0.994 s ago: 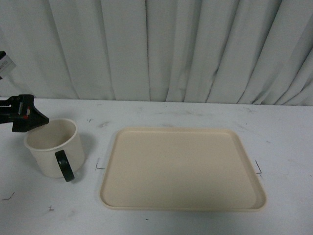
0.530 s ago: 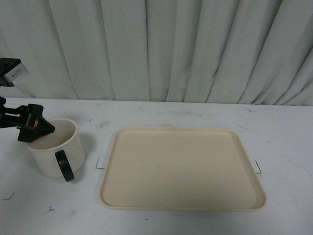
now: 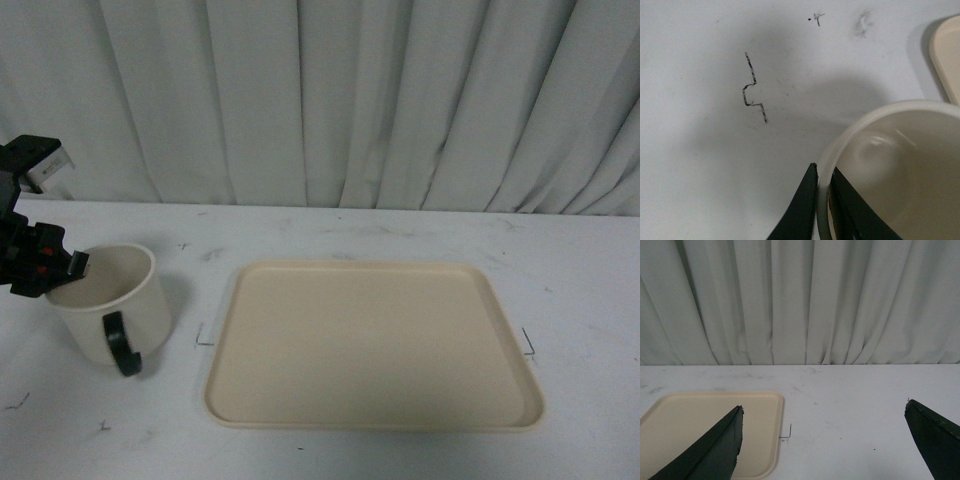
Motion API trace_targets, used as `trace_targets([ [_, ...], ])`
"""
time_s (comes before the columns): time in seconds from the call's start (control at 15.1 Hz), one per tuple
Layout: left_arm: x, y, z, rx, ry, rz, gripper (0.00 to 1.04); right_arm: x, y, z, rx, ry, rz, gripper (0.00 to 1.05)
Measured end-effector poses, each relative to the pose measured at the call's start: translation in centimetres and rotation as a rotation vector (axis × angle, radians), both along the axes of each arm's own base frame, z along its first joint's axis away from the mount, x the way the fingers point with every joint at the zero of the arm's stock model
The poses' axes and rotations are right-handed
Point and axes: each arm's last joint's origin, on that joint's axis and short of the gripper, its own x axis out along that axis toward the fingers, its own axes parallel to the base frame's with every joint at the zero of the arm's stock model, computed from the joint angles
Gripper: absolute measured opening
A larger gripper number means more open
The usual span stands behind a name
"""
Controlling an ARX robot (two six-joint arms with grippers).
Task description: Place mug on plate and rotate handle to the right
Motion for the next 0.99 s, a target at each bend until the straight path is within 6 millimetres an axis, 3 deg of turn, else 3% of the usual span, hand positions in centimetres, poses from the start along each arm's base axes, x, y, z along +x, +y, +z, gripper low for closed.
trace_targets([
  [0.07,0.0,0.0,0.1,-0.013,0.001,0.001,0.03,0.0,0.0,0.0,0.000,0.000,0.000,0.98],
  [0.46,-0.1,-0.1,0.5,-0.069,0.030,0.049,0.03,0.0,0.0,0.0,0.000,0.000,0.000,0.98],
  [0.66,-0.4,-0.4,3.7,-0.156,-0.027,0.116,0.03,0.0,0.0,0.0,0.000,0.000,0.000,0.98],
  [0.73,-0.5,-1.2,5.1,-0.185,-0.062,0.125,0.03,0.0,0.0,0.0,0.000,0.000,0.000,0.98],
  [0.8,-0.6,-3.1,6.2,-0.214,-0.083,0.119,0.03,0.0,0.0,0.0,0.000,0.000,0.000,0.98],
  [0.99,-1.5,-9.6,6.1,-0.207,-0.035,0.100,0.03,0.0,0.0,0.0,0.000,0.000,0.000,0.98],
])
